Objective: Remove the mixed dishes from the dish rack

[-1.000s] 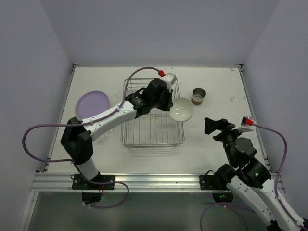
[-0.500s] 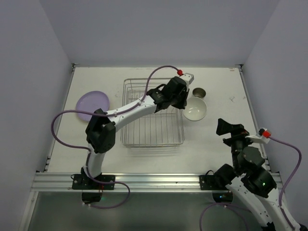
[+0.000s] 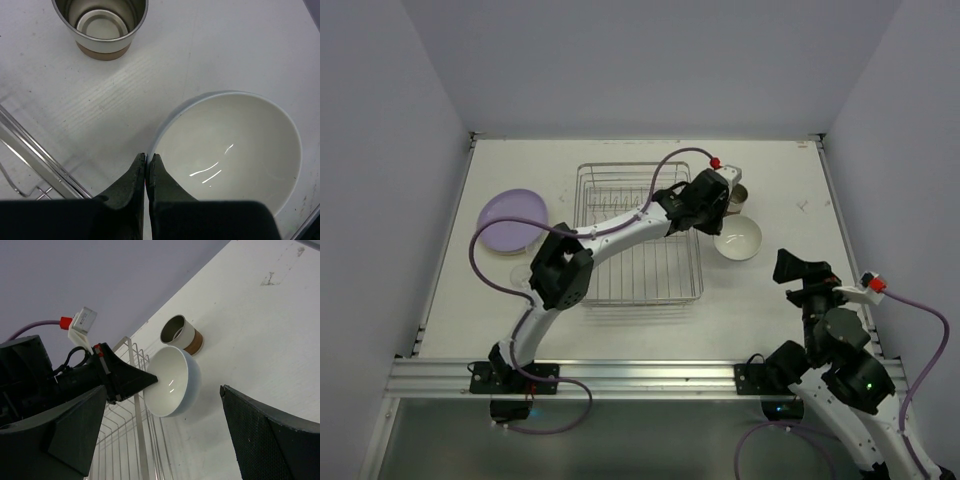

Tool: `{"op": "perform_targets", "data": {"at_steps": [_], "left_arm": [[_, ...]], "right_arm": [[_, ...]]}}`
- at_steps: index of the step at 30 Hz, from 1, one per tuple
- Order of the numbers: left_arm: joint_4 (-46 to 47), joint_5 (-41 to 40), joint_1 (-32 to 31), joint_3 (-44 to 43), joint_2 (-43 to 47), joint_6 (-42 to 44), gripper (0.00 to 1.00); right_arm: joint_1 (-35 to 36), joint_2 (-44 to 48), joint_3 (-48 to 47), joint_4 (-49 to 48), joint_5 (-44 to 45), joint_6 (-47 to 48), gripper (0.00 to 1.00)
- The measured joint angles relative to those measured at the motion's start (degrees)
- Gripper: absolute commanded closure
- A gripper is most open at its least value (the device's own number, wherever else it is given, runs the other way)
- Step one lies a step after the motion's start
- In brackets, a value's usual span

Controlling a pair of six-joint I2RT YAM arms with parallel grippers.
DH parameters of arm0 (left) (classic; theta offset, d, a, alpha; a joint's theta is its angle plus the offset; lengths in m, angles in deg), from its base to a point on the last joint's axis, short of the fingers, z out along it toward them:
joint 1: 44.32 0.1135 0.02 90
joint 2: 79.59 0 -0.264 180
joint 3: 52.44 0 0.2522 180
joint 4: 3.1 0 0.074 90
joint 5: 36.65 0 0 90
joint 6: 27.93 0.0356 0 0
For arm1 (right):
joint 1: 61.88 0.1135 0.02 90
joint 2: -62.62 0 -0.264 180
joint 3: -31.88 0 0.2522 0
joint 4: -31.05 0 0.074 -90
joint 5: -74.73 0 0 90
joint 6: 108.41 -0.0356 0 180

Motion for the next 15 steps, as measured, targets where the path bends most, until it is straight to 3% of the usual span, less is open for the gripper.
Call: {"op": "perform_targets", "data": {"at_steps": [10,15], "left_arm": [[-0.96,0.59,-0.17,-2.69,-5.81,-0.02,1.0],[-0.96,0.66,-0.31,-3.19,-6.71,0.0,0.91]], "right_arm": [[0.0,0.0,0.24,0.04,-0.02,0.0,0.01],[0.0,0.0,0.92,0.07,-0.04,0.0,0.01]]}}
